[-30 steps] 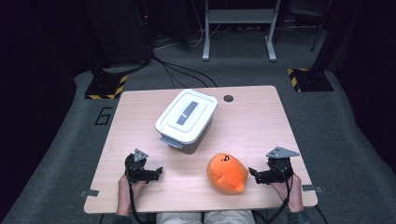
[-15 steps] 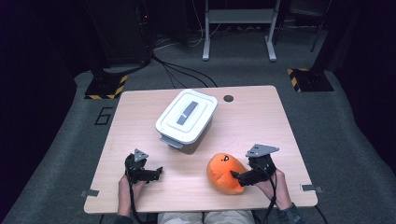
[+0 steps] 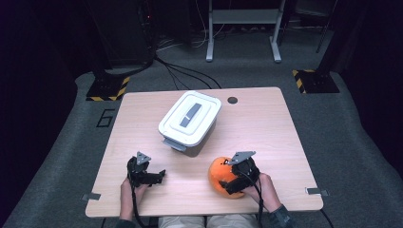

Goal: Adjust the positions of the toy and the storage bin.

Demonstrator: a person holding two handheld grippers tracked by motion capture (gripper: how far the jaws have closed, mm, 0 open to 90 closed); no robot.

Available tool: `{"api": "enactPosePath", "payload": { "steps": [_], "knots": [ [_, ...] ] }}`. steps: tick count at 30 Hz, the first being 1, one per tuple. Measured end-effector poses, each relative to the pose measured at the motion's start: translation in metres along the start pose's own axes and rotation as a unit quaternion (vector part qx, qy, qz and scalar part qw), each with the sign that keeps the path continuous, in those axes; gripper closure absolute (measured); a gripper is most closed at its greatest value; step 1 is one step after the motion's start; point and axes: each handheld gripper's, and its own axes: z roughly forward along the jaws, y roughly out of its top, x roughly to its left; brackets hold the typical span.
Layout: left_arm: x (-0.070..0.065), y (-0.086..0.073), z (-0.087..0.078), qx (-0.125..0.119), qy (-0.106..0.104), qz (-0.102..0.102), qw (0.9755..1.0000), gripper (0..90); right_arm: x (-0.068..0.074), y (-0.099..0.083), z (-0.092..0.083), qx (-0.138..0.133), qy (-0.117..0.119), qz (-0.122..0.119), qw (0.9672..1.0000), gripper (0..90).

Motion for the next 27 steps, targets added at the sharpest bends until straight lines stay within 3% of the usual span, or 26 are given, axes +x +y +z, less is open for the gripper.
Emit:
{"api": "enactPosePath", "payload": {
  "steps": [6, 8, 13, 18, 22, 27],
  "knots": [
    [0.0, 0.0, 0.0, -0.002, 0.0, -0.003, 1.0, 0.5, -0.003, -0.002, -0.004, -0.004, 0.005, 0.009, 0.9999, 22.5],
    [0.0, 0.0, 0.0, -0.001, 0.001, 0.0, 1.0, 0.5, -0.006, -0.003, -0.007, -0.02, 0.005, 0.01, 0.9997, 31.2],
    [0.0, 0.0, 0.0, 0.0, 0.0, 0.0, 1.0, 0.6, -0.007, -0.007, -0.012, -0.043, 0.001, 0.015, 0.999, 42.4],
    [0.0, 0.0, 0.0, 0.0, 0.0, -0.001, 1.0, 0.6, -0.007, -0.008, -0.017, -0.064, 0.001, 0.018, 0.9978, 49.0],
    [0.0, 0.0, 0.0, -0.002, -0.001, -0.003, 1.0, 0.6, -0.005, -0.007, -0.021, -0.07, -0.022, 0.016, 0.9972, 50.8],
    [0.0, 0.0, 0.0, -0.002, -0.001, -0.001, 1.0, 0.6, -0.009, -0.007, -0.031, -0.081, -0.034, 0.019, 0.996, 50.7]
  ]
}}
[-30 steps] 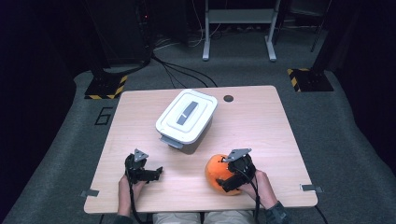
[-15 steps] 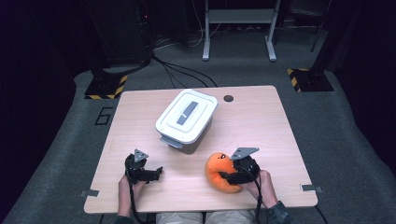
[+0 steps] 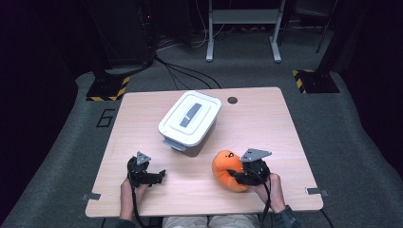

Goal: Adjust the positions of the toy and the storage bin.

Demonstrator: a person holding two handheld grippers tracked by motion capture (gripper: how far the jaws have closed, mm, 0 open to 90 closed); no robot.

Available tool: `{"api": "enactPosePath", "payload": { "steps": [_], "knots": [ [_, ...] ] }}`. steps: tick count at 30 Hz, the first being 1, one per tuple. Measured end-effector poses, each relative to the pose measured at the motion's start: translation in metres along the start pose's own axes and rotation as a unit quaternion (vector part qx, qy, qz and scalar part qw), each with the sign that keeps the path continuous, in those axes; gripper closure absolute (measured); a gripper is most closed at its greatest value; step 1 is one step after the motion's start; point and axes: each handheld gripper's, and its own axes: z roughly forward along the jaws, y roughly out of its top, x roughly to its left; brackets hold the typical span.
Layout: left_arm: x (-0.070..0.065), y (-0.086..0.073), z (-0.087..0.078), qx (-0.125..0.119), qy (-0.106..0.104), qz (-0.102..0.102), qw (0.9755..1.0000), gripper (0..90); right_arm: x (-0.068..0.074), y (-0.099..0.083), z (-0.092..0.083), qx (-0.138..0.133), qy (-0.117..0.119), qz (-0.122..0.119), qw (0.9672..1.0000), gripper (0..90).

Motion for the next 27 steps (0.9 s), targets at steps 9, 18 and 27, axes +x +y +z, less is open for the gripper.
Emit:
{"api": "enactPosePath", "payload": {
  "steps": [9, 18, 27],
  "knots": [
    [0.0, 0.0, 0.0, 0.0, 0.0, 0.0, 1.0, 0.7, -0.015, 0.008, -0.018, -0.006, -0.034, 0.001, 0.9994, 50.1],
    [0.0, 0.0, 0.0, 0.0, 0.0, -0.001, 1.0, 0.6, -0.053, 0.008, -0.034, -0.013, -0.098, 0.029, 0.9947, 50.0],
    [0.0, 0.0, 0.0, 0.0, 0.0, -0.001, 1.0, 0.6, -0.091, -0.001, -0.046, -0.01, -0.163, 0.06, 0.9847, 49.9]
  ]
}}
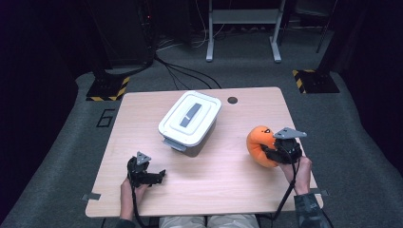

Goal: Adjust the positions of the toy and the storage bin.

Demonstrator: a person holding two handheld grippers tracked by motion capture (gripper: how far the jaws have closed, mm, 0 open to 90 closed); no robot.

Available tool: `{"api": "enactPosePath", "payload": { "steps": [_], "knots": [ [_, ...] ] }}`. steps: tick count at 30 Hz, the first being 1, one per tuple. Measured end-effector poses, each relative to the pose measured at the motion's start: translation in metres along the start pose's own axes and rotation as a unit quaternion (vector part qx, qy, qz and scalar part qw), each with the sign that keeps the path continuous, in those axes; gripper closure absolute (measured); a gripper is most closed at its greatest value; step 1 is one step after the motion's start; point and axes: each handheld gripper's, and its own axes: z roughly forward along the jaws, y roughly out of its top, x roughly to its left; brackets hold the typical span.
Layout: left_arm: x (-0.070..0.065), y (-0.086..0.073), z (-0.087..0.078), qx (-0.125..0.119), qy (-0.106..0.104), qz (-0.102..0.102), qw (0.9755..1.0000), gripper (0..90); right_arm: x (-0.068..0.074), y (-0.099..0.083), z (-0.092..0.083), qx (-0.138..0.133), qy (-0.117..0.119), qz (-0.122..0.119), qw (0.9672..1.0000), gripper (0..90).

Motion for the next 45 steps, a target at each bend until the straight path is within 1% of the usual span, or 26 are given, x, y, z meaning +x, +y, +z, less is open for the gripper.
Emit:
{"api": "enactPosePath", "payload": {
  "steps": [4, 5, 6, 9, 10, 12, 18, 20, 24, 25, 26, 27, 28, 29, 32, 34, 35, 37, 40, 42, 45],
  "knots": [
    [0.0, 0.0, 0.0, 0.0, 0.0, 0.0, 1.0, 0.6, -0.014, -0.003, 0.005, 0.006, -0.027, 0.016, 0.9995, 49.7],
    [0.0, 0.0, 0.0, 0.0, 0.0, 0.0, 1.0, 0.6, -0.018, -0.004, 0.005, 0.006, -0.031, 0.013, 0.9994, 49.6],
    [0.0, 0.0, 0.0, 0.0, 0.0, 0.001, 1.0, 0.7, -0.022, -0.004, 0.006, 0.009, -0.039, 0.018, 0.9991, 49.5],
    [0.0, 0.0, 0.0, 0.0, 0.0, 0.0, 1.0, 0.6, -0.032, -0.006, 0.01, 0.009, -0.051, 0.029, 0.9982, 49.2],
    [0.0, 0.0, 0.0, 0.0, 0.0, 0.0, 1.0, 0.6, -0.035, -0.007, 0.011, 0.009, -0.056, 0.037, 0.9977, 49.0],
    [0.0, 0.0, 0.0, 0.0, 0.0, 0.0, 1.0, 0.6, -0.043, -0.008, 0.015, 0.009, -0.065, 0.046, 0.9968, 48.6],
    [0.0, 0.0, 0.0, 0.0, 0.0, 0.0, 1.0, 0.6, -0.057, -0.008, 0.025, 0.016, -0.086, 0.061, 0.9943, 46.5],
    [0.0, 0.0, 0.0, 0.0, 0.001, 0.001, 1.0, 0.6, -0.06, -0.01, 0.03, 0.019, -0.084, 0.065, 0.9941, 45.9],
    [0.0, 0.0, 0.0, 0.0, 0.0, 0.0, 1.0, 0.7, -0.065, -0.016, 0.043, 0.037, -0.081, 0.079, 0.993, 43.4],
    [0.0, 0.0, 0.0, 0.0, 0.0, 0.0, 1.0, 0.7, -0.066, -0.018, 0.046, 0.04, -0.08, 0.08, 0.9927, 41.1],
    [0.0, 0.0, 0.0, 0.0, 0.001, 0.0, 1.0, 0.7, -0.067, -0.02, 0.048, 0.041, -0.079, 0.089, 0.9921, 38.5],
    [0.0, 0.0, 0.0, 0.0, 0.0, 0.0, 1.0, 0.7, -0.068, -0.021, 0.049, 0.036, -0.076, 0.097, 0.9918, 35.3],
    [0.0, 0.0, 0.0, 0.0, 0.0, 0.0, 1.0, 0.6, -0.069, -0.022, 0.049, 0.036, -0.078, 0.102, 0.9911, 31.6],
    [0.0, 0.0, 0.0, 0.0, 0.0, 0.0, 1.0, 0.6, -0.07, -0.022, 0.049, 0.038, -0.075, 0.112, 0.9902, 27.8],
    [0.0, 0.0, 0.0, 0.0, 0.001, 0.001, 1.0, 0.7, -0.071, -0.023, 0.048, 0.037, -0.073, 0.115, 0.99, 15.9],
    [0.0, 0.0, 0.0, 0.0, 0.0, 0.001, 1.0, 0.6, -0.071, -0.023, 0.046, 0.033, -0.074, 0.119, 0.9896, 13.7],
    [0.0, 0.0, 0.0, 0.0, 0.0, 0.0, 1.0, 0.6, -0.072, -0.023, 0.045, 0.03, -0.072, 0.115, 0.9903, 12.1],
    [0.0, 0.0, 0.0, 0.0, 0.001, 0.001, 1.0, 0.7, -0.071, -0.022, 0.044, 0.027, -0.075, 0.115, 0.9901, 8.3],
    [0.0, 0.0, 0.0, 0.0, 0.001, 0.001, 1.0, 0.8, -0.069, -0.02, 0.037, 0.015, -0.076, 0.112, 0.9907, 5.1],
    [0.0, 0.0, 0.0, 0.0, 0.0, 0.001, 1.0, 0.7, -0.068, -0.018, 0.031, 0.004, -0.069, 0.112, 0.9913, 3.3],
    [0.0, 0.0, 0.0, 0.0, 0.001, 0.002, 1.0, 0.8, -0.064, -0.017, 0.023, -0.004, -0.064, 0.105, 0.9924, 1.3]
  ]
}}
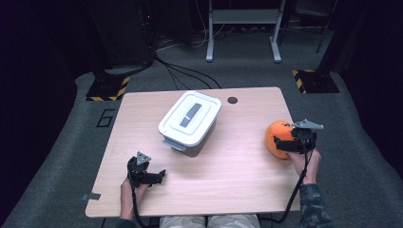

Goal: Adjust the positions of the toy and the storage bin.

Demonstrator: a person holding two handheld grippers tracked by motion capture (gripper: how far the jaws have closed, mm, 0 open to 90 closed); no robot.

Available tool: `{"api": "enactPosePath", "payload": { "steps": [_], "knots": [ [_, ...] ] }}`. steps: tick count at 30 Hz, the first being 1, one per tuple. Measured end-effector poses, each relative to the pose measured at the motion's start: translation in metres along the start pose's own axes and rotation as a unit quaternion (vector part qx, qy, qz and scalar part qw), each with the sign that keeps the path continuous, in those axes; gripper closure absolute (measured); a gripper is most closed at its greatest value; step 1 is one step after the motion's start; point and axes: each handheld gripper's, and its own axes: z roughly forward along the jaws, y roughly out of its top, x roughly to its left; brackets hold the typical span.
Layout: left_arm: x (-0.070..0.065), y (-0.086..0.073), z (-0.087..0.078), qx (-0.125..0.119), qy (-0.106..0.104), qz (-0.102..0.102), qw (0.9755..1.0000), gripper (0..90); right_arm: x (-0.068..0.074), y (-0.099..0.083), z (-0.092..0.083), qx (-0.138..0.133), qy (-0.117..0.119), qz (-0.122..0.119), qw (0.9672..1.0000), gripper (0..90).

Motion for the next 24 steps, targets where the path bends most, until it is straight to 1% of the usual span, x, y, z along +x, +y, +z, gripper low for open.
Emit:
{"api": "enactPosePath", "payload": {
  "steps": [6, 8, 10, 13, 14, 20, 24],
  "knots": [
    [0.0, 0.0, 0.0, 0.0, 0.0, -0.001, 1.0, 0.8, 0.009, -0.004, -0.018, -0.015, 0.02, -0.008, 0.9997, 0.6],
    [0.0, 0.0, 0.0, 0.0, 0.0, -0.001, 1.0, 0.8, 0.013, -0.006, -0.023, -0.018, 0.024, -0.018, 0.9994, 0.5],
    [0.0, 0.0, 0.0, 0.0, 0.0, -0.001, 1.0, 0.8, 0.018, -0.008, -0.028, -0.017, 0.033, -0.02, 0.9991, 0.4],
    [0.0, 0.0, 0.0, 0.0, 0.001, -0.002, 1.0, 0.8, 0.025, -0.01, -0.035, -0.021, 0.043, -0.03, 0.9984, 0.0],
    [0.0, 0.0, 0.0, 0.0, 0.001, -0.002, 1.0, 0.8, 0.027, -0.012, -0.036, -0.022, 0.046, -0.036, 0.998, 0.0],
    [0.0, 0.0, 0.0, 0.0, 0.001, -0.002, 1.0, 0.7, 0.045, -0.02, -0.037, -0.026, 0.075, -0.051, 0.9955, 0.0],
    [0.0, 0.0, 0.0, 0.0, 0.0, -0.003, 1.0, 0.8, 0.061, -0.027, -0.034, -0.025, 0.094, -0.061, 0.9934, 0.0]
  ]
}}
